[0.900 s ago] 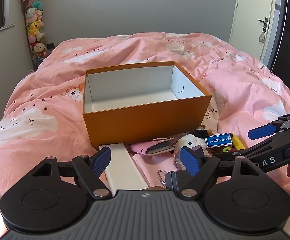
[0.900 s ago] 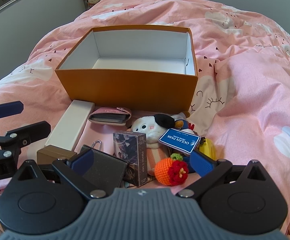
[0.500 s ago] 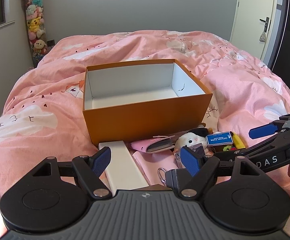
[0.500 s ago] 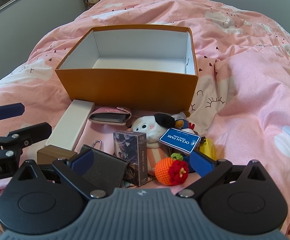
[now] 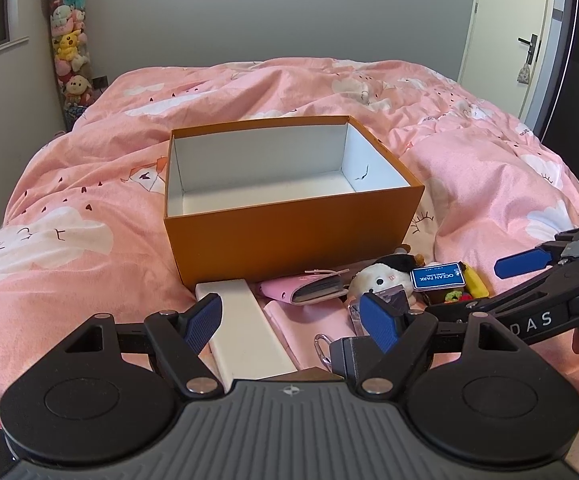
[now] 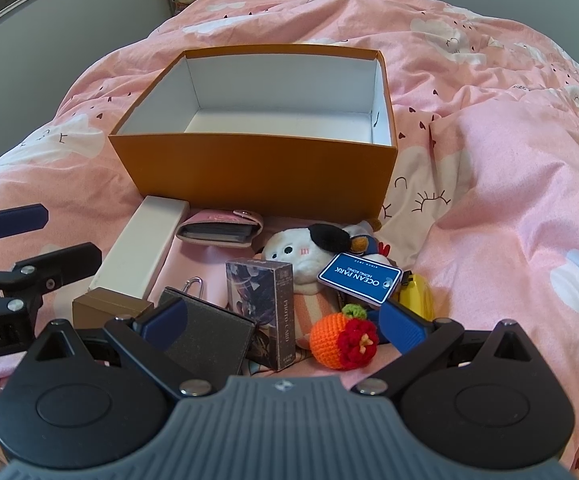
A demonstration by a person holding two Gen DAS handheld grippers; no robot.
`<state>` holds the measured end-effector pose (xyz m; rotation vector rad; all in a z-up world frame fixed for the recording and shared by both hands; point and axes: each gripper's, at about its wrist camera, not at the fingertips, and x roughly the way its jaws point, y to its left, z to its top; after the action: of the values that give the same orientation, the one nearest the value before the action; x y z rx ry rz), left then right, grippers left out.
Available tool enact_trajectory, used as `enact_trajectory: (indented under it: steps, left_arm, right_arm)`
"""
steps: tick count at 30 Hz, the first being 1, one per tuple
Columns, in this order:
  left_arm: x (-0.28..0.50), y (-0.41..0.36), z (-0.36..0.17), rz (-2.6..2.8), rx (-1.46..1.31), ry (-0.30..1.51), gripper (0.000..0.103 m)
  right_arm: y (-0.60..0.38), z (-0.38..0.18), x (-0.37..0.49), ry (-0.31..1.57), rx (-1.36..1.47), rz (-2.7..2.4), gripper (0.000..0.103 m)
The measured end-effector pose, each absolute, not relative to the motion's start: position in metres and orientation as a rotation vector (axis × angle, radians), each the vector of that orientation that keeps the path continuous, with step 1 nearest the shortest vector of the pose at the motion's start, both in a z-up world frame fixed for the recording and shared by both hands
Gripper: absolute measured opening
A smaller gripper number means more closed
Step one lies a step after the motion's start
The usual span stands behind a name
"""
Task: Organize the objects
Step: 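Reach the right gripper toward the small brown cube box and grasp it, then grasp the white long box with the left gripper while the right gripper lifts the brown cube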
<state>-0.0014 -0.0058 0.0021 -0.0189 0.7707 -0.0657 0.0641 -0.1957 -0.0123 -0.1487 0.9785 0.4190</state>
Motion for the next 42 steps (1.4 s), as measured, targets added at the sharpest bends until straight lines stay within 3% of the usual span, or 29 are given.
enact_trajectory:
  steps: [6, 9, 11, 18, 22, 30, 33, 42]
  left_arm:
    - [0.006, 0.012, -0.003, -0.052, -0.062, 0.824, 0.071]
    - [0.009, 0.024, -0.005, -0.052, -0.105, 0.853, 0.060]
    - [0.012, 0.033, -0.007, -0.048, -0.137, 0.866, 0.059]
    - [0.022, 0.054, -0.019, -0.015, -0.196, 0.934, 0.040]
    - [0.020, 0.054, -0.023, -0.030, -0.184, 0.982, 0.031]
    - [0.015, 0.063, -0.028, 0.008, -0.184, 1.035, 0.028]
    - [0.018, 0.067, -0.030, 0.016, -0.195, 1.045, 0.028]
    - [0.020, 0.078, -0.037, 0.058, -0.201, 1.050, 0.028]
  right_arm:
    - [-0.187, -0.008, 0.069, 0.949, -0.190, 0.457, 0.099]
    - [-0.180, -0.007, 0.073, 0.950, -0.216, 0.489, 0.085]
    - [-0.174, -0.008, 0.077, 0.960, -0.225, 0.516, 0.075]
    - [-0.148, -0.016, 0.095, 1.022, -0.216, 0.630, 0.050]
    - [-0.127, -0.016, 0.097, 1.099, -0.197, 0.805, 0.050]
    - [-0.093, -0.027, 0.097, 1.266, -0.220, 0.936, 0.051]
    - [-0.089, -0.034, 0.103, 1.342, -0.194, 0.901, 0.061]
    - [-0.078, -0.059, 0.128, 1.600, -0.076, 0.806, 0.072]
